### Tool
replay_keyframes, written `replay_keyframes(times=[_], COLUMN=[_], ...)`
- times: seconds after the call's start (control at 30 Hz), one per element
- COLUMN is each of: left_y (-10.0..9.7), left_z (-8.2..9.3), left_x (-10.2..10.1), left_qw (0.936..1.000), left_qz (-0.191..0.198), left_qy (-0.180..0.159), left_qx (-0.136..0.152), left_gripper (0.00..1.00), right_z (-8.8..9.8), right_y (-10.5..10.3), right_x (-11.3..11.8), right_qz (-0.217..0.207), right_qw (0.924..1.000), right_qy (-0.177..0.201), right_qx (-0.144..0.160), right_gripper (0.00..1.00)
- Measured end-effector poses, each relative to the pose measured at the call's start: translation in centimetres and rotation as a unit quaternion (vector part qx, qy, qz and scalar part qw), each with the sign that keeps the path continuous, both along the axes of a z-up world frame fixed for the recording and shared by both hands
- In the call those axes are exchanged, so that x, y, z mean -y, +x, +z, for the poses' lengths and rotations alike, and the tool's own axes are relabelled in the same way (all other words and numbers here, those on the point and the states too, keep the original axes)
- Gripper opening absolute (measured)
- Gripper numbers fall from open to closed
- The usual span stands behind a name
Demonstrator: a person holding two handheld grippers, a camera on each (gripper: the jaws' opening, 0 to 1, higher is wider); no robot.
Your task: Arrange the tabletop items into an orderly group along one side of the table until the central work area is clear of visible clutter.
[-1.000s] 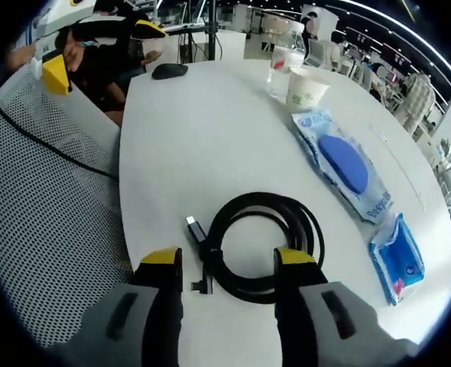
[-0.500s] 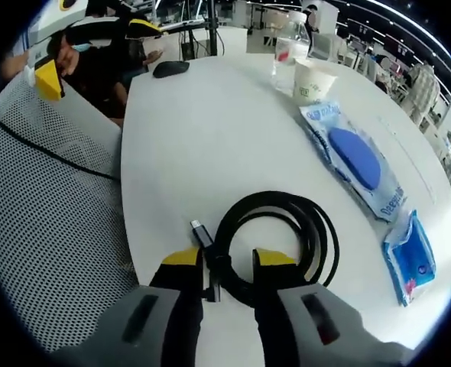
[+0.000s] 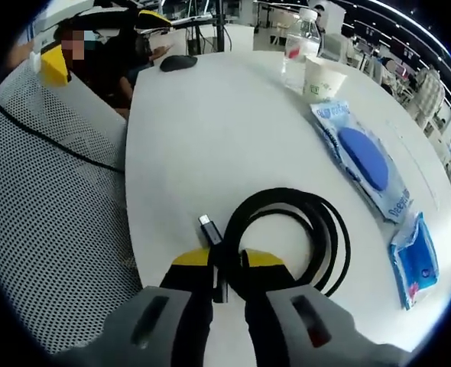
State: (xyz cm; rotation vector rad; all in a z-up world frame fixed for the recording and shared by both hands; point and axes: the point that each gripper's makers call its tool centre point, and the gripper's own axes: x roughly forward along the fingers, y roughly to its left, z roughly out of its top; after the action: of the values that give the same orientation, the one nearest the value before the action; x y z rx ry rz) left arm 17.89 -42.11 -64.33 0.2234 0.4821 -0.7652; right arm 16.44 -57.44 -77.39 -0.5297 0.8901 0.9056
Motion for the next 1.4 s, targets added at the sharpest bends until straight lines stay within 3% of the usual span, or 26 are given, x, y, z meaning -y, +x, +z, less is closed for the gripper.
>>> replay_keyframes(times=[0.07, 0.37, 0.8, 1.4], left_y=[0.0, 0.0, 0.1, 0.0], left_z=[-0.1, -0.2, -0.2, 0.0], left_x=[0.0, 0.0, -0.1, 0.0], left_qw=[1.0, 1.0, 1.0, 1.0], left_qz=[-0.001, -0.001, 0.001, 0.002], left_qy=[0.0, 0.003, 0.005, 0.001], left_qx=[-0.001, -0.002, 0.0, 0.001], left_gripper=[0.9, 0.9, 0.9, 0.9], right_z=[0.0, 0.0, 0.4, 3.3], right_y=[-0.1, -0.3, -0.4, 0.0], right_x=[-0.2, -0.3, -0.6, -0.3], right_qz=[0.028, 0.052, 0.062, 0.063], right_qw=[0.9995, 0.9977, 0.9956, 0.9932], right_qy=[-0.001, 0.004, 0.003, 0.012], right_qx=[0.01, 0.045, 0.07, 0.098], right_gripper=[0.12, 0.09, 0.08, 0.07])
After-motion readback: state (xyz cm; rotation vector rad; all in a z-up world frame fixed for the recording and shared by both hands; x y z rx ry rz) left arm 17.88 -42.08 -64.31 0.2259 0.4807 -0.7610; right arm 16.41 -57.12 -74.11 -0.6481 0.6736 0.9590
